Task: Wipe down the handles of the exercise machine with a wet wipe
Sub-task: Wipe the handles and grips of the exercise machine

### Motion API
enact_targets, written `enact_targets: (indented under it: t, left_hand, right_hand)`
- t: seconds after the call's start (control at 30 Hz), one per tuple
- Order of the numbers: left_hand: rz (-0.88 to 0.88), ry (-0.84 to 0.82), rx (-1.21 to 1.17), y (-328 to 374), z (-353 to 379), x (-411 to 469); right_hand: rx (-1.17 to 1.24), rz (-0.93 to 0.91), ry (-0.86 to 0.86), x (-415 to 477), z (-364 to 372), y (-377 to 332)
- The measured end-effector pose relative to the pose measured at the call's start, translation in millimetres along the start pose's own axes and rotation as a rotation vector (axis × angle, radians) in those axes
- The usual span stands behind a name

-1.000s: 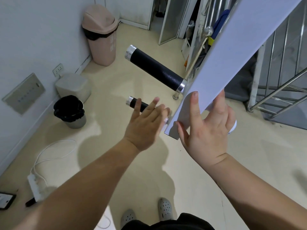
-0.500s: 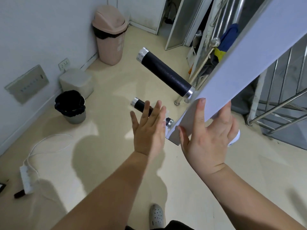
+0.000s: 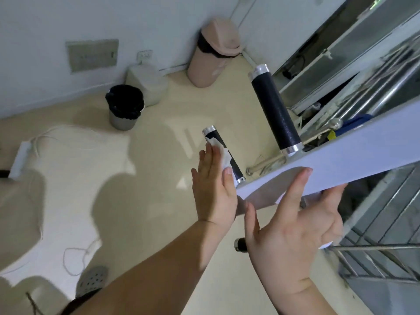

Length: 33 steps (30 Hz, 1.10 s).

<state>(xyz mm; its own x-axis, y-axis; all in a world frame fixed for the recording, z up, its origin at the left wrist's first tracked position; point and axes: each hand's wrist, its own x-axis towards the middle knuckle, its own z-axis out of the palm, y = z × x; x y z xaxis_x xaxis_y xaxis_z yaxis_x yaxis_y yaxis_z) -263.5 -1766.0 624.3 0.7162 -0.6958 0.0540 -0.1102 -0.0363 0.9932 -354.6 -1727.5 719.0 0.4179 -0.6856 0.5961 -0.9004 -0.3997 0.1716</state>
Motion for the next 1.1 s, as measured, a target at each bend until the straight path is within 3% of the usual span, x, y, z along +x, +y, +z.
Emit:
enact_targets:
  t: [0.23,0.5,0.67,0.73,0.83,0.93,1.1]
  left_hand:
    - [-0.070,0.392,-0.091,1.6,2.2,34.0]
    - [-0.213,0.161,-0.279,-0.8,27.7,-24.5]
    - [-0.423,0.181,-0.733,18.6,18.3,27.4]
    - [-0.443,0.189,-0.810,22.4,10.4,46.1]
    - [-0.370,0.193,-0.629,21.5,11.0,35.9]
    - [-0.294,0.084,-0.419,17.4,22.5,-2.1]
    - [-0.282,0.171,-0.439,12.1,22.2,27.5]
  right_hand:
    - [0.004,-0.171,-0.086,-6.6,-8.3,21.8]
    - [-0.003,-0.238,-0.053,-4.7,0.7,36.0]
    - [0.002,-0.264,-0.041,-7.1,1.1,35.5]
    - [-0.007,-0.262,-0.043,-8.0,2.7,34.7]
    - [-0.025,-0.239,-0.048,-7.4,5.4,35.1]
    - [-0.032,-0.232,-0.048,-5.1,7.4,36.3]
    - [-0.004,-0.238,-0.039,-4.3,8.3,39.5]
